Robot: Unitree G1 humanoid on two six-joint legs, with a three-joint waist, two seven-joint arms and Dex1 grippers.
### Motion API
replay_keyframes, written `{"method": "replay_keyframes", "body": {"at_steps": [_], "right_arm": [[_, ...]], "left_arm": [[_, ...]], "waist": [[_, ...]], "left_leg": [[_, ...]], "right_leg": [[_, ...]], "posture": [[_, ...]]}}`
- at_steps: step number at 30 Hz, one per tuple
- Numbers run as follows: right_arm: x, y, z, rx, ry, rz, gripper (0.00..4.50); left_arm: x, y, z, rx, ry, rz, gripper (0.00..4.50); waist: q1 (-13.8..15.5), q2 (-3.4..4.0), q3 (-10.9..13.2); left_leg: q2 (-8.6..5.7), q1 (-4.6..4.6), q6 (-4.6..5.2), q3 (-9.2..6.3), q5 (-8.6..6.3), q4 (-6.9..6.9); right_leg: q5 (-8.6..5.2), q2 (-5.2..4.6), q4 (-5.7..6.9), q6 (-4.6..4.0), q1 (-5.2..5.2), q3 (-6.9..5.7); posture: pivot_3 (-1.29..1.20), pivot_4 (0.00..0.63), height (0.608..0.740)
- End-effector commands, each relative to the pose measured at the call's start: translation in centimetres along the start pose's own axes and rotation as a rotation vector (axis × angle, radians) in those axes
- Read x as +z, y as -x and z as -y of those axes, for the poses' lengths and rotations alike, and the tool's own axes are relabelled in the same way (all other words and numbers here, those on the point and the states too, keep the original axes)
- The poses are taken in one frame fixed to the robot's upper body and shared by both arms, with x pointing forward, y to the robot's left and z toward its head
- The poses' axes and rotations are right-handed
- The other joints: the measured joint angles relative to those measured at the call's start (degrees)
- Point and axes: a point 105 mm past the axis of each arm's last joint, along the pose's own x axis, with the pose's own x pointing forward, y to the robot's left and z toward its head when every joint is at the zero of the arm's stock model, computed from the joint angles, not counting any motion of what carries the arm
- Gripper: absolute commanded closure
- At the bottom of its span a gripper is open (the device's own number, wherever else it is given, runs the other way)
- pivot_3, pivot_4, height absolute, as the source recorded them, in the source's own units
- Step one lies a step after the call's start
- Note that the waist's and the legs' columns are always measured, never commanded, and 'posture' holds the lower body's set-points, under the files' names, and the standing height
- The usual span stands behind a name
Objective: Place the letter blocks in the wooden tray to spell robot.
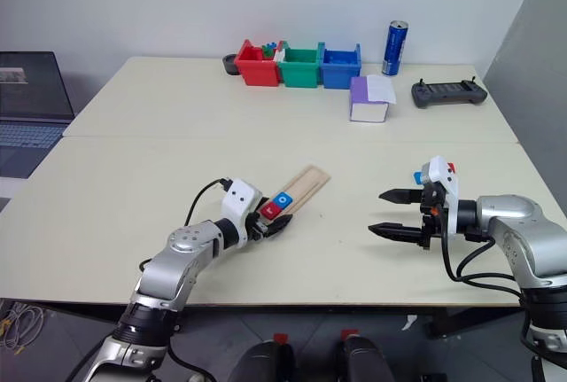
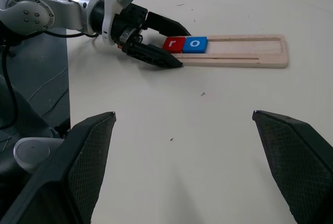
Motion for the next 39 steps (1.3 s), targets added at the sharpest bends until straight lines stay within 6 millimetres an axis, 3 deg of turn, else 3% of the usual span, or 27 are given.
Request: {"method": "replay_keyframes", "body": {"at_steps": [1,9,20,27,39], "right_arm": [[1.3,1.2,0.3,-0.041,0.067,0.006,0.00],[0.3,3.5,0.2,-0.058,0.070,-0.077,0.00],[-1.2,5.6,-0.7,-0.119,0.052,-0.153,0.00],[-1.4,6.1,-1.3,-0.154,0.039,-0.151,0.00],[-1.4,6.2,-1.6,-0.169,0.031,-0.145,0.00]], "left_arm": [[1.9,-0.3,0.3,-0.130,-0.118,0.088,1.11],[2.6,-1.2,1.8,-0.502,-0.321,0.087,1.11],[5.0,-1.8,4.8,-0.829,-0.328,0.086,1.11],[4.8,-3.4,6.1,-0.858,-0.370,0.053,1.11],[4.7,-4.6,6.3,-0.815,-0.391,0.035,1.11]], "waist": [[0.02,-0.01,0.01],[0.31,-0.02,0.02],[0.22,-0.07,0.04],[0.05,-0.10,0.06],[0.02,-0.12,0.07]], "left_leg": [[0.00,0.00,0.00,0.00,0.00,0.00],[-0.04,-0.08,0.06,-0.01,-0.04,-0.02],[-0.06,-0.20,0.10,-0.08,-0.06,0.06],[-0.07,-0.24,0.11,-0.14,-0.06,0.06],[-0.07,-0.36,0.11,-0.30,-0.06,0.07]], "right_leg": [[0.00,0.00,-0.01,0.00,0.00,0.00],[0.00,-0.01,-0.14,0.00,-0.01,-0.05],[0.00,0.00,-0.20,0.02,-0.04,-0.12],[0.00,0.02,-0.23,0.03,-0.05,-0.16],[0.01,0.04,-0.33,0.05,-0.06,-0.29]], "posture": [[0.00,0.150,0.740],[0.00,0.150,0.740],[0.00,0.150,0.740],[0.00,0.150,0.740],[0.00,0.150,0.740]]}}
